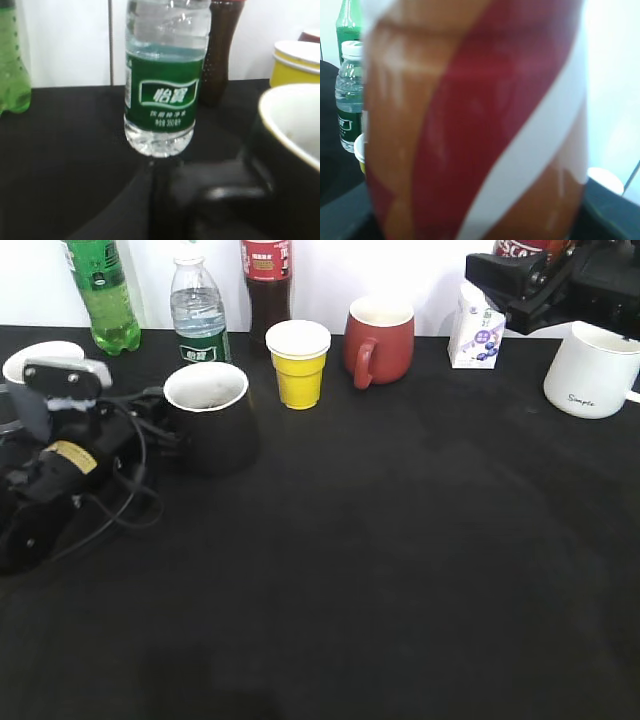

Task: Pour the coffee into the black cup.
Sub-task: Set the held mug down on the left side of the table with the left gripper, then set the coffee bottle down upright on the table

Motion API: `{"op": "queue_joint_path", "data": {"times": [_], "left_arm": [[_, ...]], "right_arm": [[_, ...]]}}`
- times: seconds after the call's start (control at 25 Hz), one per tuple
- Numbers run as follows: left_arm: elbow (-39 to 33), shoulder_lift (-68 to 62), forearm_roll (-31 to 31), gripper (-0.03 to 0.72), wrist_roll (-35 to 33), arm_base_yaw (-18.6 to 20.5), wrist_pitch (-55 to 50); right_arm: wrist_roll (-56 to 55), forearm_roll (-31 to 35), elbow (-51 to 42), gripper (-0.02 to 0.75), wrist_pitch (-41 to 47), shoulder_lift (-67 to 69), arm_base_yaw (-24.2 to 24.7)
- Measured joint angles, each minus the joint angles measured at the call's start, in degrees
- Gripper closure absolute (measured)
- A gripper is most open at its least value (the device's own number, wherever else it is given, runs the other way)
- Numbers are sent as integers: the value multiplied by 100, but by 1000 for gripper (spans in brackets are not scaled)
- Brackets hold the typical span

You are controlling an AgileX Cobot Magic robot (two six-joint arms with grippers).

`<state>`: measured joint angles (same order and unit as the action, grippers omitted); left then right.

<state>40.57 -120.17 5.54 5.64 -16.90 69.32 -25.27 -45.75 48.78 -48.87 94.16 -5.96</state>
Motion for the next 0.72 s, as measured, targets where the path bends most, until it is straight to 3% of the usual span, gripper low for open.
{"op": "queue_joint_path", "data": {"times": [0.08, 0.16, 0.44, 0.6, 0.72], "left_arm": [[-144, 0, -30, 451, 0, 0, 142], [-336, 61, -158, 400, 16, 0, 248], [-1496, 853, -120, 392, 16, 0, 106], [-2011, 1503, 161, 392, 22, 0, 8], [-2423, 2299, 398, 392, 126, -11, 3]], "right_arm": [[0, 1, 0, 211, 0, 0, 0], [0, 1, 0, 210, 0, 0, 0], [-7, 232, 0, 211, 0, 97, 0], [-19, 757, 0, 210, 0, 502, 0], [-19, 782, 0, 210, 0, 1019, 0]]}}
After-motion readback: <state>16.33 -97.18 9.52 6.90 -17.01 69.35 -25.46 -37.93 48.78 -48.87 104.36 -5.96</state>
